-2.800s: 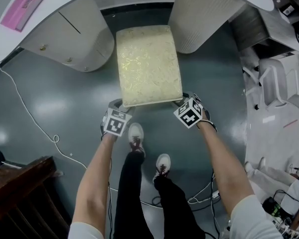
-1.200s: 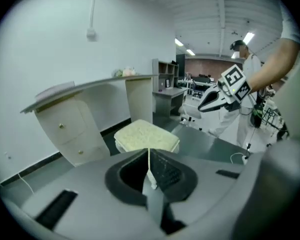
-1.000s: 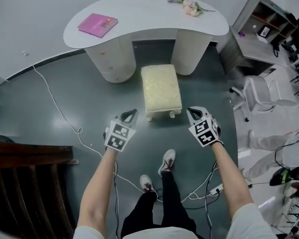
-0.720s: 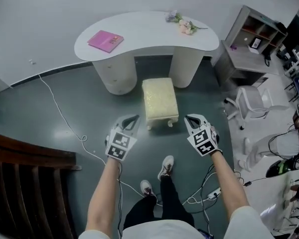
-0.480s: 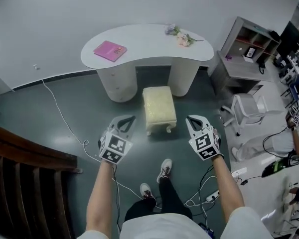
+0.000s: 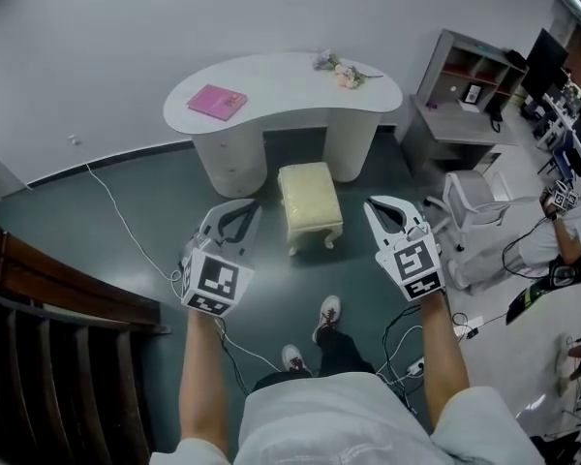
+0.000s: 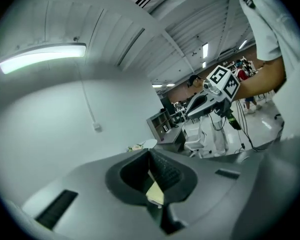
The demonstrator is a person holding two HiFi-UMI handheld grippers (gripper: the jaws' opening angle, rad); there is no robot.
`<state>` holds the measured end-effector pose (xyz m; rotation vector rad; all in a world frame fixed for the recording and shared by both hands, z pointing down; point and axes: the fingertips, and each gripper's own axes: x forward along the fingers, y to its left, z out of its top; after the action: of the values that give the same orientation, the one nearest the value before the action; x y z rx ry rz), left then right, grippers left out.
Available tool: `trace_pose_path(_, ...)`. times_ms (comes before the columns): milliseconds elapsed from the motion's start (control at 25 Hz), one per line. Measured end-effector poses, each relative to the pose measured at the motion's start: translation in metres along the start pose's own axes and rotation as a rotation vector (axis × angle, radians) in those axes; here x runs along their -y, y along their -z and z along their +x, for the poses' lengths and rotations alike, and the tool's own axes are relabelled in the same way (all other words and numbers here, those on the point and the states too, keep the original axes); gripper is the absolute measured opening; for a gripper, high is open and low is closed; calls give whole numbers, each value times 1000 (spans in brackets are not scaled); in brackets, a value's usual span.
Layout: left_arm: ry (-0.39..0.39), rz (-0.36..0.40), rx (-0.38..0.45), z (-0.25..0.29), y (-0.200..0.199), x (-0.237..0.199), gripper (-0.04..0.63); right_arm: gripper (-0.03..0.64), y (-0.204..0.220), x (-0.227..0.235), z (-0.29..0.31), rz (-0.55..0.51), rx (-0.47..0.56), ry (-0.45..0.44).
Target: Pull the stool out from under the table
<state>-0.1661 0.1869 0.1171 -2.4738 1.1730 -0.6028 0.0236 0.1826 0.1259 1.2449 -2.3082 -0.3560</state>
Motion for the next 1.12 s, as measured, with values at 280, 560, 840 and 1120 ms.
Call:
trace_pose_path(280, -4, 47, 66, -36, -39, 2, 20, 15, -44, -16, -35, -15, 54, -5)
trace_pose_path(560, -28, 45, 96, -48, -48, -3, 20, 15, -57, -19, -42, -62, 65, 5)
trace_pose_path(840, -41, 32, 88, -45, -41, -9, 20, 15, -55, -19, -33, -48, 58, -12)
trace_pose_path(1120, -42, 30, 80, -37, -33, -10, 20, 15, -47, -17, -27, -53, 45, -15)
